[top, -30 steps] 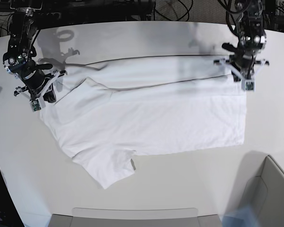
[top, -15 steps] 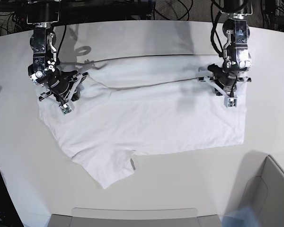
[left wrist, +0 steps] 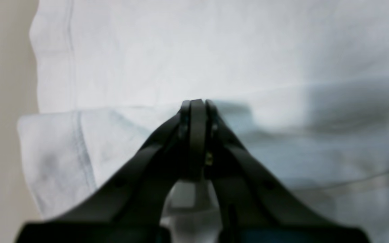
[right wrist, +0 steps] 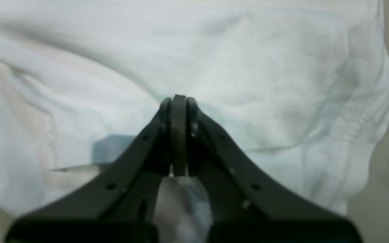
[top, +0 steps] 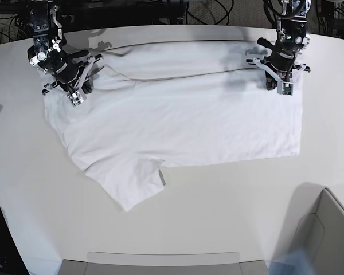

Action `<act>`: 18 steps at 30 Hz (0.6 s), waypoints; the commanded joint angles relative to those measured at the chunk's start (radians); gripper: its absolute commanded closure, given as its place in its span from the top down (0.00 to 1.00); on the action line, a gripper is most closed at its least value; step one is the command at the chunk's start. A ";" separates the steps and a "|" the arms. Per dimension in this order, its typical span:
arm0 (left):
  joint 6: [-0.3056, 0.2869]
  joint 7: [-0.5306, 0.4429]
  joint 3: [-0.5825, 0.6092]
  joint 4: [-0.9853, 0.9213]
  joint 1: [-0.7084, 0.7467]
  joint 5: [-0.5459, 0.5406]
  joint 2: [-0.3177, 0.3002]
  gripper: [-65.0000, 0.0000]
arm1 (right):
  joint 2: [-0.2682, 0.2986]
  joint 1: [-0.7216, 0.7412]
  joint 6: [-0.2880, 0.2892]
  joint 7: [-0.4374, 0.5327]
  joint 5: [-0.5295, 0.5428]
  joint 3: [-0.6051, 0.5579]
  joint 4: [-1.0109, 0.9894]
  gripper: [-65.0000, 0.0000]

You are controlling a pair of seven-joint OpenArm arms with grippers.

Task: Fold the T-shirt properly
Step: 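Release the folded edge and raise both grippers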

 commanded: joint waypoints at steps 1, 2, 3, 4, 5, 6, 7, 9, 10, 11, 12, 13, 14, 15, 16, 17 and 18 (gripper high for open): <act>0.014 0.130 -0.001 0.002 0.024 0.027 -0.002 0.00 | -0.001 0.000 -0.002 -0.027 -0.013 0.019 0.030 0.00; 0.016 0.130 -0.001 0.021 0.011 0.027 -0.002 0.00 | -0.015 0.005 -0.002 -0.027 0.009 0.037 0.057 0.00; 0.016 0.130 -0.001 0.040 -0.005 0.028 -0.001 0.00 | -0.027 0.008 -0.002 -0.027 0.026 0.063 0.080 0.00; 0.017 0.130 -0.001 0.063 -0.025 0.030 -0.001 0.00 | -0.043 0.015 -0.002 -0.027 0.041 0.083 0.103 0.00; 0.017 0.132 -0.001 0.087 -0.050 0.030 0.001 0.00 | -0.062 0.037 -0.002 -0.027 0.058 0.105 0.129 0.00; 0.019 0.133 -0.001 0.107 -0.067 0.030 0.002 0.00 | -0.076 0.057 -0.002 -0.027 0.064 0.122 0.150 0.00; 0.019 0.135 -0.001 0.132 -0.081 0.030 0.004 0.00 | -0.085 0.083 -0.002 -0.027 0.067 0.134 0.167 0.00; 0.020 0.141 -0.001 0.167 -0.102 0.030 0.004 0.00 | -0.087 0.146 -0.002 -0.029 0.067 0.140 0.170 0.00; 0.020 0.141 -0.001 0.184 -0.114 0.030 0.006 0.00 | -0.085 0.186 -0.002 -0.030 0.066 0.137 0.152 0.00; 0.020 0.141 -0.001 0.195 -0.124 0.030 0.006 0.00 | -0.081 0.226 -0.002 -0.041 0.066 0.134 0.126 0.00; 0.020 0.141 0.001 0.203 -0.136 0.030 0.006 0.00 | -0.076 0.281 -0.002 -0.067 0.066 0.129 0.086 0.00; 0.020 0.142 0.001 0.206 -0.144 0.030 0.007 0.00 | -0.076 0.330 -0.002 -0.093 0.066 0.118 0.043 0.00; 0.020 0.142 0.001 0.206 -0.154 0.030 0.013 0.00 | -0.073 0.390 -0.002 -0.119 0.064 0.106 -0.022 0.00; 0.020 0.142 -0.001 0.206 -0.160 0.031 0.019 0.00 | -0.072 0.431 -0.002 -0.133 0.061 0.099 -0.082 0.00; 0.020 0.144 -0.001 0.206 -0.167 0.031 0.021 0.00 | -0.072 0.470 -0.002 -0.134 0.050 0.091 -0.144 0.00; 0.020 0.144 -0.001 0.204 -0.171 0.031 0.021 0.00 | -0.072 0.511 -0.002 -0.124 0.030 0.080 -0.218 0.00; 0.020 0.144 0.001 0.204 -0.171 0.031 0.021 0.00 | -0.073 0.548 -0.002 -0.104 0.004 0.071 -0.295 0.00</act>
